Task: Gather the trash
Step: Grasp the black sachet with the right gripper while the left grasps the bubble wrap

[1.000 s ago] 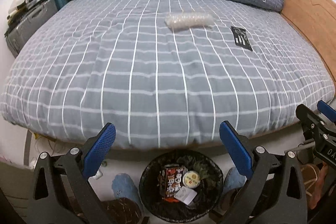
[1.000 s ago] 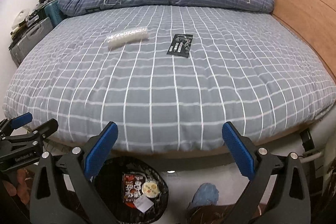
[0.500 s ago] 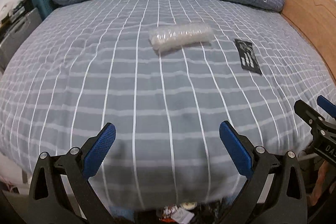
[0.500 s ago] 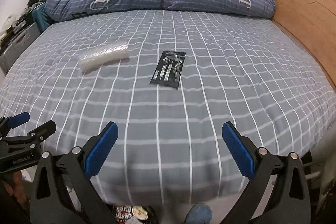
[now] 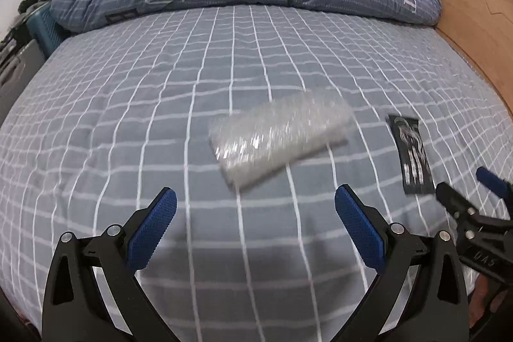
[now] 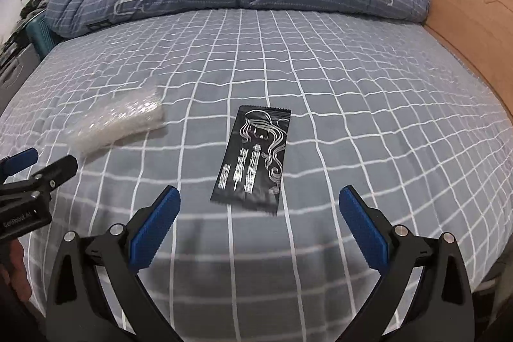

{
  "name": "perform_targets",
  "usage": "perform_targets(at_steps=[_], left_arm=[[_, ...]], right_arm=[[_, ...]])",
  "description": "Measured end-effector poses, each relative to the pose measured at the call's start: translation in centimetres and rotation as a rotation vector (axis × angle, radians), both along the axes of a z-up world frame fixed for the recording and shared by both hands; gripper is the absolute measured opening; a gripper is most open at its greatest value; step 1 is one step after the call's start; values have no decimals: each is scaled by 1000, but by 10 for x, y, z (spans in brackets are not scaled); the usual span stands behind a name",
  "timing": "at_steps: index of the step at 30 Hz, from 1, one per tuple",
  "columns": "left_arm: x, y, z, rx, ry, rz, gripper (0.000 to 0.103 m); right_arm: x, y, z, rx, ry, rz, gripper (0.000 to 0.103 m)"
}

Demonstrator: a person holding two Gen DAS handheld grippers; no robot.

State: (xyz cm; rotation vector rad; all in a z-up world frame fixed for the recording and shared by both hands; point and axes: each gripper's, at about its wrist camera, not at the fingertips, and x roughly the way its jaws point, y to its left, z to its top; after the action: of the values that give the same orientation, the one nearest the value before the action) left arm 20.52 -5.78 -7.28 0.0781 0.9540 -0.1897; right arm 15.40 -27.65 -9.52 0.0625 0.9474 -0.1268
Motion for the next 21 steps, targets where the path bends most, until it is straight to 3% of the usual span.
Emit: perform_targets(at_steps=[9, 12, 21], left_arm=[[49, -18, -2, -1, -21, -72, 97], [64, -24, -8, -7, 8, -124, 97], [79, -33, -28, 14, 39, -163, 97]], right_arm=[[43, -8, -23, 22, 62, -35, 87], [50, -10, -27, 27, 73, -42, 85], [64, -8, -43, 37, 107, -24, 76]])
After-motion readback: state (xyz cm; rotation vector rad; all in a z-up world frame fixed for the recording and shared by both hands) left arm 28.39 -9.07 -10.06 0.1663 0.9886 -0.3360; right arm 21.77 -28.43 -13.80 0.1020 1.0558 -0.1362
